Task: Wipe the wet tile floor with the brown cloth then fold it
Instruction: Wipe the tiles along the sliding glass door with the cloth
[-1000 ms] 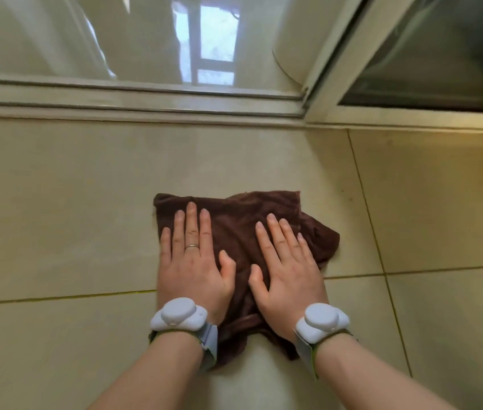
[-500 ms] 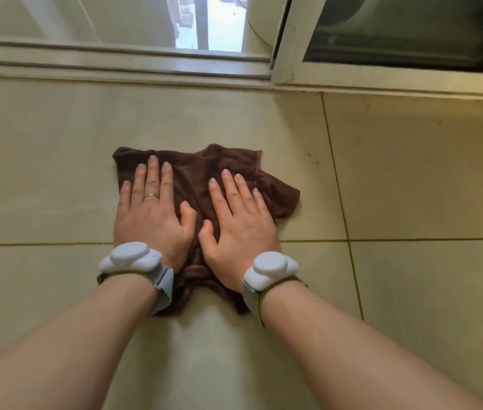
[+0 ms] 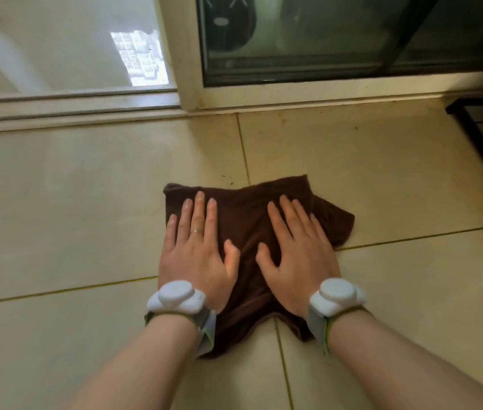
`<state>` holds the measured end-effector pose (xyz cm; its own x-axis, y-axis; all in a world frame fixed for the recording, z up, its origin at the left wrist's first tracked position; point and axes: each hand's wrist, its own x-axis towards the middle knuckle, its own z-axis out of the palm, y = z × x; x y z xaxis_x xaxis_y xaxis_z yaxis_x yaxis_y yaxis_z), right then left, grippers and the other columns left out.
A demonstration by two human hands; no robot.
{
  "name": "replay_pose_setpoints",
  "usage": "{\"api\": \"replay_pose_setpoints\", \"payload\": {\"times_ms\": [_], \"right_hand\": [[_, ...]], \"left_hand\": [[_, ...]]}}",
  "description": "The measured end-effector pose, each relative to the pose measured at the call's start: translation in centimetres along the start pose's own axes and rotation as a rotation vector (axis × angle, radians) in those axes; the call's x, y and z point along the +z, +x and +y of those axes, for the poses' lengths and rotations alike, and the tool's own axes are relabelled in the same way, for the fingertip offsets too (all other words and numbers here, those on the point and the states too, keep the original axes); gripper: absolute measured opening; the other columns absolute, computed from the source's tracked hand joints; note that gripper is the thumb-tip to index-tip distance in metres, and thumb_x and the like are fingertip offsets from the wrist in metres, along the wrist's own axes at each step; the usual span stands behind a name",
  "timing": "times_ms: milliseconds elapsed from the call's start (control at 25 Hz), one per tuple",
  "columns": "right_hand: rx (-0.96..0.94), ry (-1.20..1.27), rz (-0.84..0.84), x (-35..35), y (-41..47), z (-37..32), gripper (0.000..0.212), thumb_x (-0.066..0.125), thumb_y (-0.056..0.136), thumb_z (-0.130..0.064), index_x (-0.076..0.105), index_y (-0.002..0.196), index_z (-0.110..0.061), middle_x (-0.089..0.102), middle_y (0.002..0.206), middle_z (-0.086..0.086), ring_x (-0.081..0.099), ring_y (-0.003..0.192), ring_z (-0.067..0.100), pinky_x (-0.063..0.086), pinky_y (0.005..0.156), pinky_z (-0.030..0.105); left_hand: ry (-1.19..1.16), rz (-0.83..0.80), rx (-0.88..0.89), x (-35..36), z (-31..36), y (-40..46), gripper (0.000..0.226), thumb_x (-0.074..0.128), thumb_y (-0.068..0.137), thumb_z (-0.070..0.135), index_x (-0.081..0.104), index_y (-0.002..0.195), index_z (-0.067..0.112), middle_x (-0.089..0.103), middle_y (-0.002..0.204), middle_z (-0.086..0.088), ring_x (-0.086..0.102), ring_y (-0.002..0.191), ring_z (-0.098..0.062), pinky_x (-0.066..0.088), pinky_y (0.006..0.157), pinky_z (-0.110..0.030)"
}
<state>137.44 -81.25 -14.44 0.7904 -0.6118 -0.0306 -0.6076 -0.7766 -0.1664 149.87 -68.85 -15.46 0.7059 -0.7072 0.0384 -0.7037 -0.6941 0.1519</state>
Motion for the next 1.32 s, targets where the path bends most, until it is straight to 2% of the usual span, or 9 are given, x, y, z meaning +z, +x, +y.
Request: {"api": "replay_pose_setpoints", "payload": {"times_ms": [160,360,600,880,1040,1160,1320], "right_hand": [[0.036,0.001,-0.040,-0.7,7.3,3.5,0.077,0.021,0.096,-0.056,0.014,0.165,-0.023,0.010,0.174,0.001,0.006,0.160,0.018,0.003,0.129,0.037],[0.097,0.024,0.027,-0.5,17.6,5.4,0.071,0.031,0.101,-0.051,0.020,0.164,-0.022,0.015,0.173,0.003,0.010,0.159,0.022,0.008,0.129,0.040],[0.090,0.012,0.042,-0.9,20.1,5.6,0.070,0.035,0.102,-0.050,0.021,0.164,-0.022,0.016,0.173,0.005,0.012,0.159,0.024,0.008,0.129,0.041],[0.055,0.023,0.025,-1.1,13.8,5.9,0.075,0.024,0.095,-0.051,0.023,0.164,-0.021,0.018,0.172,0.004,0.013,0.159,0.022,0.009,0.127,0.039],[0.042,0.027,0.005,-1.4,6.9,6.1,0.078,0.022,0.094,-0.056,0.026,0.163,-0.020,0.019,0.172,0.003,0.013,0.159,0.020,0.010,0.129,0.039],[0.041,0.023,0.024,-1.4,1.3,6.1,0.077,0.028,0.095,-0.056,0.030,0.162,-0.019,0.023,0.171,0.004,0.017,0.158,0.020,0.012,0.129,0.040],[0.020,0.005,-0.012,-1.1,-6.2,5.8,0.076,0.030,0.097,-0.055,0.025,0.164,-0.020,0.017,0.172,0.002,0.011,0.159,0.018,0.012,0.130,0.041]], "left_hand": [[-0.042,-0.013,0.007,0.7,2.2,7.9,0.075,0.021,0.093,0.050,0.016,0.163,0.022,0.010,0.171,0.001,0.004,0.157,-0.016,0.001,0.128,-0.037],[-0.042,0.047,-0.042,2.0,4.5,16.4,0.073,0.022,0.095,0.048,0.020,0.162,0.021,0.014,0.170,-0.001,0.011,0.156,-0.020,0.005,0.127,-0.040],[-0.068,0.092,-0.046,1.9,4.8,18.5,0.072,0.024,0.094,0.047,0.025,0.161,0.019,0.019,0.169,-0.004,0.014,0.156,-0.022,0.007,0.127,-0.041],[-0.061,0.009,-0.010,1.3,4.9,14.2,0.073,0.019,0.095,0.048,0.017,0.162,0.021,0.012,0.170,0.000,0.008,0.157,-0.019,0.003,0.128,-0.040],[-0.060,0.001,0.017,0.6,5.2,7.8,0.074,0.019,0.094,0.049,0.020,0.162,0.021,0.015,0.170,0.001,0.011,0.157,-0.019,0.004,0.128,-0.039],[-0.067,0.003,0.034,0.4,5.4,2.8,0.072,0.023,0.094,0.049,0.024,0.161,0.022,0.018,0.169,0.002,0.013,0.156,-0.017,0.006,0.128,-0.040],[-0.069,-0.002,0.036,0.2,5.4,-4.7,0.068,0.028,0.096,0.047,0.026,0.160,0.023,0.018,0.169,0.003,0.012,0.156,-0.016,0.007,0.128,-0.040]]}}
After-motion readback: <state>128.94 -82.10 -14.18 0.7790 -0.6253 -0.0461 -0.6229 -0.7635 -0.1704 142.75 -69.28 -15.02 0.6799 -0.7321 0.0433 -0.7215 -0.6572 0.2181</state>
